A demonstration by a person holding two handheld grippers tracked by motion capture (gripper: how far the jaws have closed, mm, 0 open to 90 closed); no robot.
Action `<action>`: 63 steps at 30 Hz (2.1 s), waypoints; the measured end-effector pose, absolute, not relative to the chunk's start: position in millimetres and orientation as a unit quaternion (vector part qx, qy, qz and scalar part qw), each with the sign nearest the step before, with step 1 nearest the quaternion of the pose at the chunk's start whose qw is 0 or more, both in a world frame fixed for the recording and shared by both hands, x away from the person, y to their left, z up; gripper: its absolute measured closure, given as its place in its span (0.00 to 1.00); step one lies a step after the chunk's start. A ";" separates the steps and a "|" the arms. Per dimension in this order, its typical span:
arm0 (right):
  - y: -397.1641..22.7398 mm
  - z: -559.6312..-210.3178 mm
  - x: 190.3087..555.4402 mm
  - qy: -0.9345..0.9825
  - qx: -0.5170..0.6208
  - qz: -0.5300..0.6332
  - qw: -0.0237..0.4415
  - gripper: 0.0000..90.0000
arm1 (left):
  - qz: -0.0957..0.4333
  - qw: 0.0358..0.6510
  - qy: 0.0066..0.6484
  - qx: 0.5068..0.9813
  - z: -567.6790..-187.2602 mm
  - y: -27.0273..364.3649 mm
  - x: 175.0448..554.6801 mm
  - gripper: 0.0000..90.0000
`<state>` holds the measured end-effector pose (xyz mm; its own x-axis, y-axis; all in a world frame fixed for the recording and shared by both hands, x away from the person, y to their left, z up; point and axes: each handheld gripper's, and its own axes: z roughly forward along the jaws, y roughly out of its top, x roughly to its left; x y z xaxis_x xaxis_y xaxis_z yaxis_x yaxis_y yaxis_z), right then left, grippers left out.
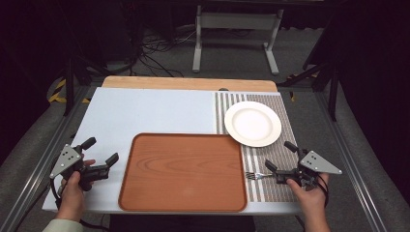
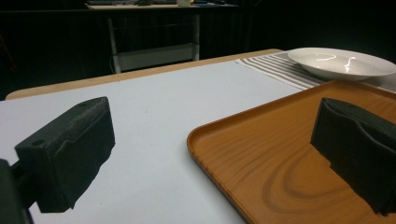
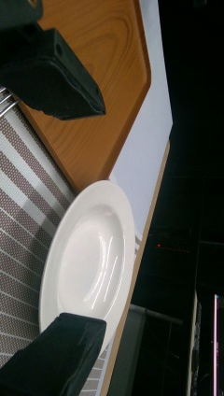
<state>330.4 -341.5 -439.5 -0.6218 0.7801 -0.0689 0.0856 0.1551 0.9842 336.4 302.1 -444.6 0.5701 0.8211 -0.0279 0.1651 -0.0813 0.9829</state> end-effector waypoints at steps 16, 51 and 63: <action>-341.6 -440.3 331.2 0.694 0.312 0.577 0.296 0.02 | 0.283 0.583 0.362 0.670 -443.6 304.3 334.6 0.00; -336.5 -400.4 348.3 0.789 0.296 0.482 0.241 0.05 | 0.279 0.582 0.358 0.674 -443.5 304.3 333.9 0.00; -327.4 -380.7 356.5 0.847 0.257 0.408 0.223 0.07 | 0.278 0.582 0.358 0.676 -443.6 304.4 334.0 0.00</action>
<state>356.5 -327.4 -380.7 -0.7684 0.6177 -0.1675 0.2541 0.5347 0.8059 334.0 304.4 -443.6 0.5892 0.8070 -0.0401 0.1596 -0.0676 0.9849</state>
